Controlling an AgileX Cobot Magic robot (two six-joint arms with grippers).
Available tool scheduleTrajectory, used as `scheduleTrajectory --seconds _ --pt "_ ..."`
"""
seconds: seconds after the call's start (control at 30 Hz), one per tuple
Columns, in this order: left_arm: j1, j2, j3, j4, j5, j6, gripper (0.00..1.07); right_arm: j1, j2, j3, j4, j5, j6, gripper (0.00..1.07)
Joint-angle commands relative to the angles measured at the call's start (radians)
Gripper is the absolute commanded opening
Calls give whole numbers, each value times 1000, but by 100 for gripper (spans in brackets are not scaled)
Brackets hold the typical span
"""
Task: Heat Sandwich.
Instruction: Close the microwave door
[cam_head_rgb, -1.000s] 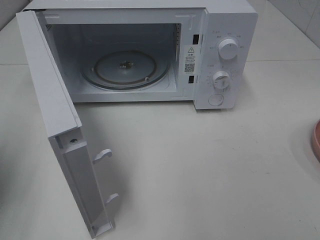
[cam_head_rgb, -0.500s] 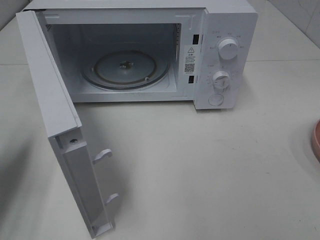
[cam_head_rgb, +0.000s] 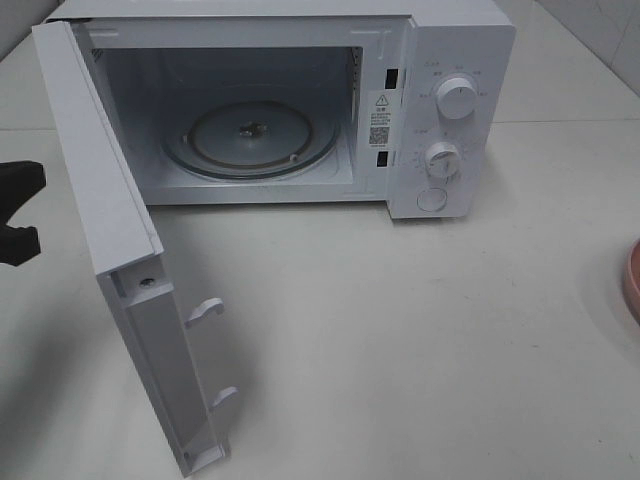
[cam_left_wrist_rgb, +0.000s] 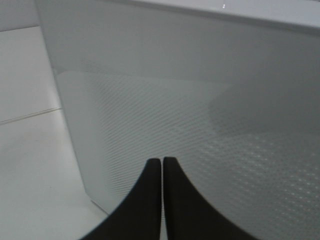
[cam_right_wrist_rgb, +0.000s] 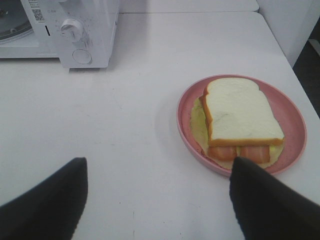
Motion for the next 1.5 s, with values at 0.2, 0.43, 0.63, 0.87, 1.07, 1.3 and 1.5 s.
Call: scheduleTrajectory --seconds 0.2,0.43,0.63,0.87,1.07,1.3,1.5 --pt "-134 62 -14 -143 -31 38 0 -7 -26 2 -1 -7 -4 76" --pt "-229 112 -56 -238 -36 59 0 -7 -26 2 -1 -7 -4 76" --pt "-325 172 -117 -323 -35 84 0 -7 -26 2 -1 -7 -4 76" --pt "-400 244 -192 -354 -35 84 0 -7 -26 2 -1 -7 -4 76" --pt "-474 302 -309 -395 32 84 0 -7 -26 2 -1 -7 -4 76" --pt "-515 357 -441 -400 113 84 0 -7 -26 2 -1 -7 -4 76" --pt "-535 407 -571 -417 199 79 0 -7 -26 2 -1 -7 -4 76"
